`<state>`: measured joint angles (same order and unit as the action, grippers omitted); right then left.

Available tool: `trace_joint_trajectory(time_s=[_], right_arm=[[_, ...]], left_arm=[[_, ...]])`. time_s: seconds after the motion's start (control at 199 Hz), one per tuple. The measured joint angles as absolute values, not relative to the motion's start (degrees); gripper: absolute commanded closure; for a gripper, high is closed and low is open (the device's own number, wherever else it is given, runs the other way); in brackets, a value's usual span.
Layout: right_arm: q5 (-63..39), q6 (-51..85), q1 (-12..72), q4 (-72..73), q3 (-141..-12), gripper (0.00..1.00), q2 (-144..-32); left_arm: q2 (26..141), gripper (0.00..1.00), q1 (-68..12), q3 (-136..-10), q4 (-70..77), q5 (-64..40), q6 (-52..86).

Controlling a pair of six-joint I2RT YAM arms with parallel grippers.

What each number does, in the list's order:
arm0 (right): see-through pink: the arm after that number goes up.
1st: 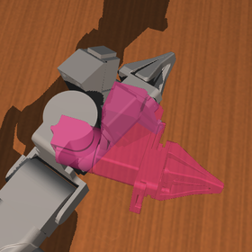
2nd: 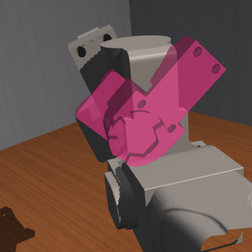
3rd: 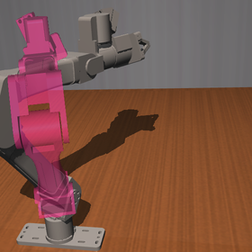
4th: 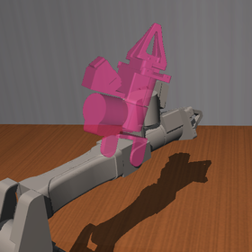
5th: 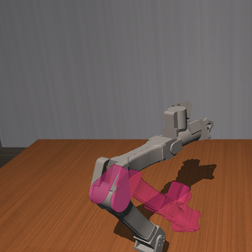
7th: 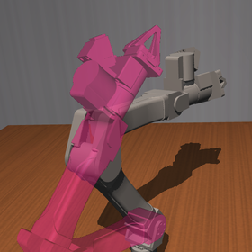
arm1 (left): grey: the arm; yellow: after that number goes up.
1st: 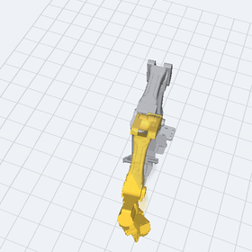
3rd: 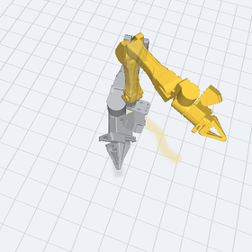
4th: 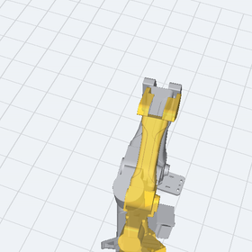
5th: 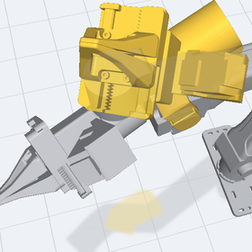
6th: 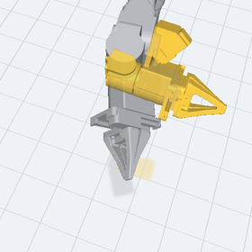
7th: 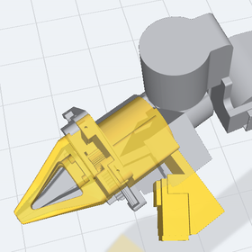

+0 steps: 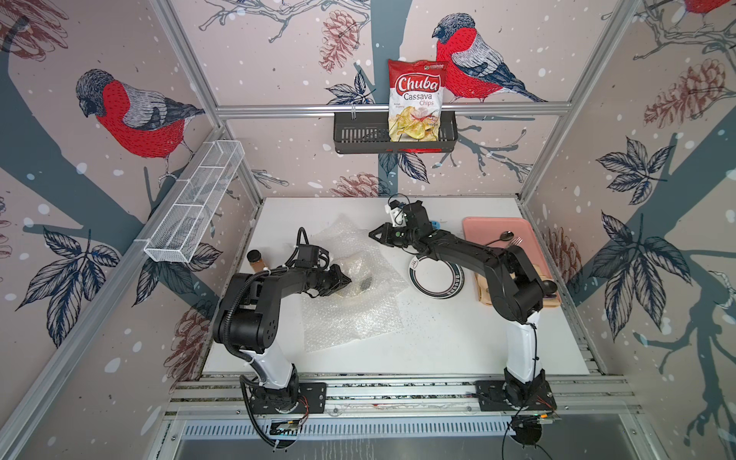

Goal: Wrap dinner plates in bubble wrap
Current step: Wrap the plate in the bubble wrap, then pull the tape from the tape cutter.

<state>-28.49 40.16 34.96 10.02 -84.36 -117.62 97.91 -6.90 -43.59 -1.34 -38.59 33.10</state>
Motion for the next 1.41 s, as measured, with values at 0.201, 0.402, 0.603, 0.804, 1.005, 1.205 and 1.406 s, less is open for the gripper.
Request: trace_joint_trajectory(time_s=[0.201, 0.402, 0.603, 0.804, 1.005, 1.205, 1.406], right_arm=[[-20.99, 34.26, 29.95, 2.39, -86.41, 0.76, -114.37], [-13.08, 28.40, 24.18, -6.66, -81.52, 0.65, -110.56], [-12.23, 25.58, 20.78, -9.04, -75.09, 0.58, -108.95], [-12.67, 24.16, 19.25, -8.69, -75.13, 0.56, -111.33], [-12.69, 24.16, 19.00, -9.06, -75.24, 0.55, -113.10], [-13.85, 24.25, 18.74, -8.01, -74.70, 0.54, -114.93], [-16.67, 25.45, 18.15, -5.13, -74.72, 0.54, -116.68]], left_arm=[[98.02, 0.88, -6.90, -43.16, 0.47, -38.98, 33.08], [97.82, 0.88, -6.90, -42.92, 0.99, -39.00, 33.26], [97.62, 0.87, -6.90, -42.78, 1.19, -38.98, 34.09], [97.60, 0.86, -6.92, -42.76, 1.19, -39.03, 34.09], [97.51, 0.86, -6.92, -42.72, 1.19, -39.00, 34.09], [97.78, 0.86, -6.92, -42.85, 1.17, -39.11, 34.09], [98.15, 0.86, -6.92, -43.11, 1.10, -39.42, 34.09]])
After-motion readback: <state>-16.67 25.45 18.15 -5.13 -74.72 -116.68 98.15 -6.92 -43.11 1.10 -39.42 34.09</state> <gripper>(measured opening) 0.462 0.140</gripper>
